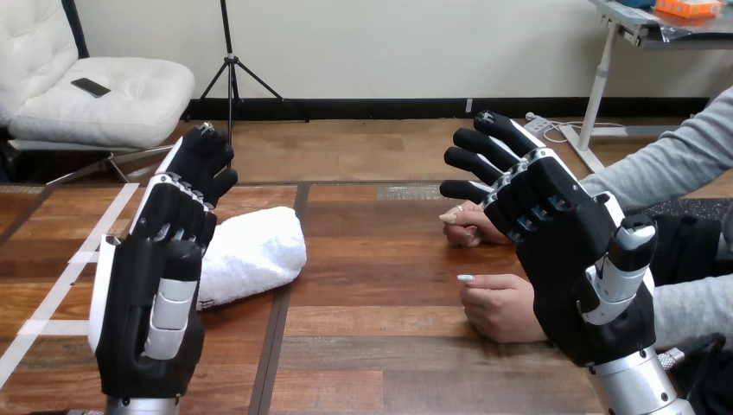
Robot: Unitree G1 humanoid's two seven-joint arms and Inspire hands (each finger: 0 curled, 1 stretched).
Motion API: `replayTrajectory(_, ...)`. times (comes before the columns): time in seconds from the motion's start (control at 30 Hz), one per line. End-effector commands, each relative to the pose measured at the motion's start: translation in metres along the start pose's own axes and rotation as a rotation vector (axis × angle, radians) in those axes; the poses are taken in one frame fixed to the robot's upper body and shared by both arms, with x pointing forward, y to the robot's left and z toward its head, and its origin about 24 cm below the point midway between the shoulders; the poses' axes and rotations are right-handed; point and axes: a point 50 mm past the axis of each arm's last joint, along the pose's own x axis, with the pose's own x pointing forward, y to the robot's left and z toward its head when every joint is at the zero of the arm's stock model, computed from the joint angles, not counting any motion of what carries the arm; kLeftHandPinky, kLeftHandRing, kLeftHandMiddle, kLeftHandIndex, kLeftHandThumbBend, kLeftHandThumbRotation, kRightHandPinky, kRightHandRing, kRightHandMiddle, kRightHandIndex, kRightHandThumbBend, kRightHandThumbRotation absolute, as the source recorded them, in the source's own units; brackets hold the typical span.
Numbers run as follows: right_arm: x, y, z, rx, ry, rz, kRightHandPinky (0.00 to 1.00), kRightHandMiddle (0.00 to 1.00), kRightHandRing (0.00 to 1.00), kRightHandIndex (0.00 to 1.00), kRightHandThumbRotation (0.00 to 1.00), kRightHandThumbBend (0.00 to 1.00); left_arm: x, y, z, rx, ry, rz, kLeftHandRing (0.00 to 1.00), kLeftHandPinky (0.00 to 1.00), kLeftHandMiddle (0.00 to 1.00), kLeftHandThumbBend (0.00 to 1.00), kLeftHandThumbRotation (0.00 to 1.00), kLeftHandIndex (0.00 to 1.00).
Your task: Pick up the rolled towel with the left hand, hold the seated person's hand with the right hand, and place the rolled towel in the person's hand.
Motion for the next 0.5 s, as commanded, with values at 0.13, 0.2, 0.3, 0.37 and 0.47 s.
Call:
replayTrajectory(0.13,0.0139,-0.0026,0.0072,-0.020,-0.059,0.027,0.77,0.86,0.85,0.86,1.00,1.00,0.0175,-0.0034,0.0044,0.005,-0.069,-0.039,0.90,0.87,0.90,0.83,0.85,0.87)
replayTrajectory(0.2,0.0143,-0.0026,0.0072,-0.021,-0.059,0.026,0.77,0.86,0.85,0.86,1.00,1.00,0.0182,-0.0032,0.0044,-0.002,-0.075,-0.039,0.90,0.87,0.89,0.84,0.86,0.87)
replayTrajectory(0.3,0.0149,-0.0026,0.0070,-0.022,-0.060,0.026,0.77,0.86,0.85,0.86,1.00,1.00,0.0191,-0.0027,0.0044,-0.002,-0.081,-0.041,0.90,0.86,0.89,0.85,0.88,0.86)
replayTrajectory(0.37,0.0152,-0.0025,0.0069,-0.022,-0.060,0.027,0.77,0.86,0.85,0.86,1.00,1.00,0.0196,-0.0023,0.0044,0.001,-0.081,-0.041,0.90,0.86,0.89,0.86,0.89,0.86)
replayTrajectory(0.47,0.0158,-0.0024,0.0068,-0.022,-0.060,0.027,0.77,0.86,0.85,0.86,1.00,1.00,0.0205,-0.0019,0.0045,0.009,-0.076,-0.041,0.89,0.85,0.89,0.86,0.89,0.86)
